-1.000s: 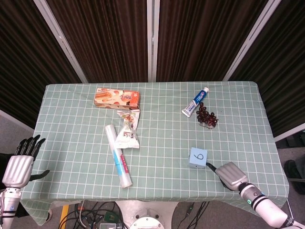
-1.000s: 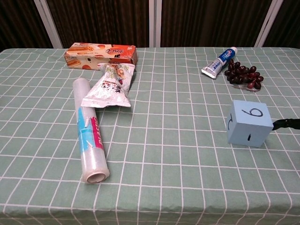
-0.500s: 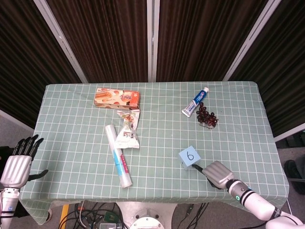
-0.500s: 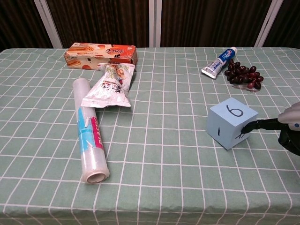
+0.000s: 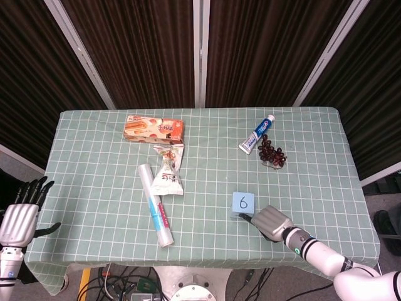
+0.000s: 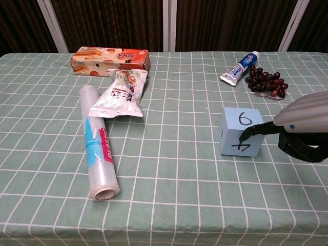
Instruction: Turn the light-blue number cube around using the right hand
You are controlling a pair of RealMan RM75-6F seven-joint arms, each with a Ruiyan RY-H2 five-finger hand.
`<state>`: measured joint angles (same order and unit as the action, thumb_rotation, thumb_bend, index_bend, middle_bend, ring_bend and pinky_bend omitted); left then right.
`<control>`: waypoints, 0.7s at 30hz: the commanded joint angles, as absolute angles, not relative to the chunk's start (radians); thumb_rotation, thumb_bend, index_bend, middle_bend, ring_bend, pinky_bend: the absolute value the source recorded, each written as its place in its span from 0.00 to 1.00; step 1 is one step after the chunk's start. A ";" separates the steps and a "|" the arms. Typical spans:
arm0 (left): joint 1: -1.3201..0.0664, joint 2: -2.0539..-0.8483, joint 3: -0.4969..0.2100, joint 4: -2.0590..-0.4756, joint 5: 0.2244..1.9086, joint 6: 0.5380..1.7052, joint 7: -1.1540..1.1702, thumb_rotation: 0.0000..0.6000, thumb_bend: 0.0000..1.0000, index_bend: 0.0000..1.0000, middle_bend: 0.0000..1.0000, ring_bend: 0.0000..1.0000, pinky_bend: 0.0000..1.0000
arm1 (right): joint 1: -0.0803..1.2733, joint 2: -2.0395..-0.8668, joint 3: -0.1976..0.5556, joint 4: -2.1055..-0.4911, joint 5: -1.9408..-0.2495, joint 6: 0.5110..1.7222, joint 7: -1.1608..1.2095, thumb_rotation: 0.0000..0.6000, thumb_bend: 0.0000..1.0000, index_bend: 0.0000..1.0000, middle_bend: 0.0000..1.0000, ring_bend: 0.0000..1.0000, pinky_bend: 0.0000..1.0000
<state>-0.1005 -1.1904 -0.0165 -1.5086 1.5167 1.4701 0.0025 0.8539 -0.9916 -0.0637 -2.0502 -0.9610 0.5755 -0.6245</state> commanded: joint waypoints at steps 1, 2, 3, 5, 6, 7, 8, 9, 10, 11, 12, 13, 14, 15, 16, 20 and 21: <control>-0.100 -1.191 -0.017 -1.507 1.515 1.469 0.001 1.00 0.00 0.08 0.00 0.00 0.00 | 0.950 -0.974 -0.089 -2.079 -0.866 0.562 -0.682 1.00 1.00 0.06 0.94 0.82 0.76; -0.100 -1.191 -0.017 -1.507 1.514 1.469 0.000 1.00 0.00 0.08 0.00 0.00 0.00 | 0.974 -0.972 -0.096 -2.082 -0.843 0.560 -0.694 1.00 1.00 0.06 0.94 0.82 0.76; -0.101 -1.191 -0.017 -1.507 1.514 1.468 -0.001 1.00 0.00 0.08 0.00 0.00 0.00 | 0.999 -0.971 -0.105 -2.084 -0.819 0.558 -0.706 1.00 1.00 0.06 0.94 0.82 0.76; -0.102 -1.191 -0.018 -1.505 1.515 1.467 -0.002 1.00 0.00 0.08 0.00 0.00 0.00 | 1.056 -0.977 -0.125 -2.086 -0.761 0.558 -0.732 1.00 1.00 0.06 0.94 0.82 0.76; -0.102 -1.191 -0.018 -1.505 1.515 1.467 -0.003 1.00 0.00 0.08 0.00 0.00 0.00 | 1.081 -0.981 -0.134 -2.086 -0.736 0.558 -0.742 1.00 1.00 0.06 0.94 0.82 0.76; -0.103 -1.191 -0.018 -1.505 1.516 1.467 -0.003 1.00 0.00 0.08 0.00 0.00 0.00 | 1.114 -0.987 -0.147 -2.085 -0.702 0.557 -0.753 1.00 1.00 0.06 0.94 0.82 0.76; -0.103 -1.190 -0.019 -1.505 1.516 1.467 -0.003 1.00 0.00 0.08 0.00 0.00 0.00 | 1.140 -0.991 -0.157 -2.085 -0.677 0.556 -0.761 1.00 1.00 0.06 0.94 0.82 0.76; -0.103 -1.190 -0.019 -1.505 1.516 1.467 -0.004 1.00 0.00 0.08 0.00 0.00 0.00 | 1.164 -0.996 -0.167 -2.083 -0.653 0.557 -0.769 1.00 1.00 0.06 0.94 0.82 0.76; -0.103 -1.189 -0.020 -1.505 1.515 1.467 -0.004 1.00 0.00 0.08 0.00 0.00 0.00 | 1.196 -1.002 -0.180 -2.082 -0.623 0.562 -0.779 1.00 1.00 0.06 0.94 0.82 0.76; -0.103 -1.188 -0.020 -1.505 1.514 1.467 -0.005 1.00 0.00 0.08 0.00 0.00 0.00 | 1.218 -1.008 -0.190 -2.080 -0.602 0.567 -0.786 1.00 1.00 0.06 0.94 0.82 0.76; -0.103 -1.188 -0.020 -1.504 1.514 1.467 -0.006 1.00 0.00 0.08 0.00 0.00 0.00 | 1.239 -1.013 -0.199 -2.079 -0.581 0.573 -0.792 1.00 1.00 0.06 0.94 0.82 0.76; -0.102 -1.187 -0.020 -1.503 1.512 1.466 -0.008 1.00 0.00 0.08 0.00 0.00 0.00 | 1.265 -1.022 -0.210 -2.077 -0.553 0.579 -0.796 1.00 1.00 0.06 0.94 0.82 0.76; -0.102 -1.187 -0.020 -1.502 1.512 1.465 -0.010 1.00 0.00 0.08 0.00 0.00 0.00 | 1.284 -1.028 -0.217 -2.075 -0.534 0.583 -0.797 1.00 1.00 0.06 0.94 0.82 0.76; -0.102 -1.187 -0.020 -1.500 1.511 1.465 -0.011 1.00 0.00 0.08 0.00 0.00 0.00 | 1.300 -1.035 -0.223 -2.072 -0.515 0.585 -0.795 1.00 1.00 0.06 0.94 0.82 0.76; -0.102 -1.187 -0.020 -1.499 1.511 1.464 -0.013 1.00 0.00 0.08 0.00 0.00 0.00 | 1.321 -1.043 -0.229 -2.067 -0.493 0.587 -0.790 1.00 1.00 0.06 0.94 0.82 0.76; -0.102 -1.187 -0.020 -1.494 1.511 1.463 -0.019 1.00 0.00 0.08 0.00 0.00 0.00 | 1.373 -1.069 -0.241 -2.036 -0.438 0.583 -0.763 1.00 1.00 0.06 0.94 0.82 0.76; -0.102 -1.187 -0.020 -1.493 1.511 1.463 -0.020 1.00 0.00 0.08 0.00 0.00 0.00 | 1.383 -1.074 -0.243 -2.025 -0.427 0.578 -0.754 1.00 1.00 0.06 0.94 0.82 0.76</control>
